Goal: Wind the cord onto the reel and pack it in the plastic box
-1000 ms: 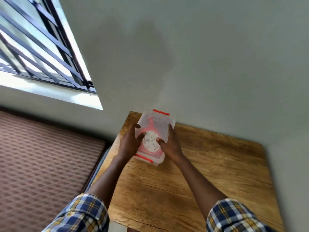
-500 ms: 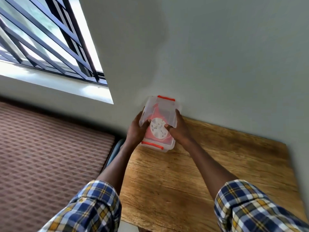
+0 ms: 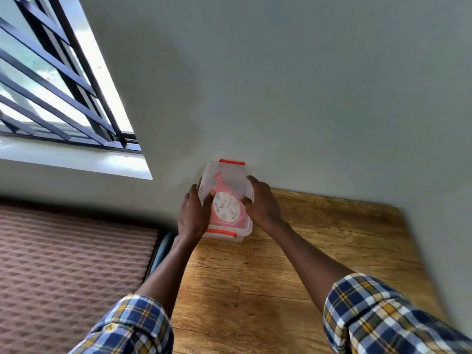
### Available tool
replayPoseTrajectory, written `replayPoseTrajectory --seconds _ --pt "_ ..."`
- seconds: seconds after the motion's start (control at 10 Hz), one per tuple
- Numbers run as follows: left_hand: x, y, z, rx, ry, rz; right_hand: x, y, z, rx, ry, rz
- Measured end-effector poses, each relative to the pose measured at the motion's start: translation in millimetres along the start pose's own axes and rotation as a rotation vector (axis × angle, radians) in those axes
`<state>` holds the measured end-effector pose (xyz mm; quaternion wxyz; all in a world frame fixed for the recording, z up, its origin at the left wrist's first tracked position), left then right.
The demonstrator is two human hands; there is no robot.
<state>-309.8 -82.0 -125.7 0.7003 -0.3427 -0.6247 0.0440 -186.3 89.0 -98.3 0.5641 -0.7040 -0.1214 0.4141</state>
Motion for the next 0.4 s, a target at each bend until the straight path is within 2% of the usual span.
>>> replayPoseTrajectory --seconds 0.1,0.2,0.3,0.4 --pt "47 -8 -9 0.085 0.124 0.205 24 -43 -7 0.063 -0.016 -0.169" --pt "116 2 -21 0.063 0.318 0.329 51 -93 -16 0.125 -0.034 -0.306" --pt "191 18 -43 0.029 0.505 0.398 69 -158 -28 0.254 -0.055 -0.376" --pt "255 34 -66 0.022 0.641 0.432 75 -229 -44 0.479 -0.136 -0.453"
Point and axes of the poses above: each hand's wrist, its own z-axis towards the middle knuckle, its own y-axis out of the palm, x = y × z, the point moved 7 cm from there along z, towards the middle knuckle, and after that the axes turned 8 degrees about -z, right-handed, at the moved point
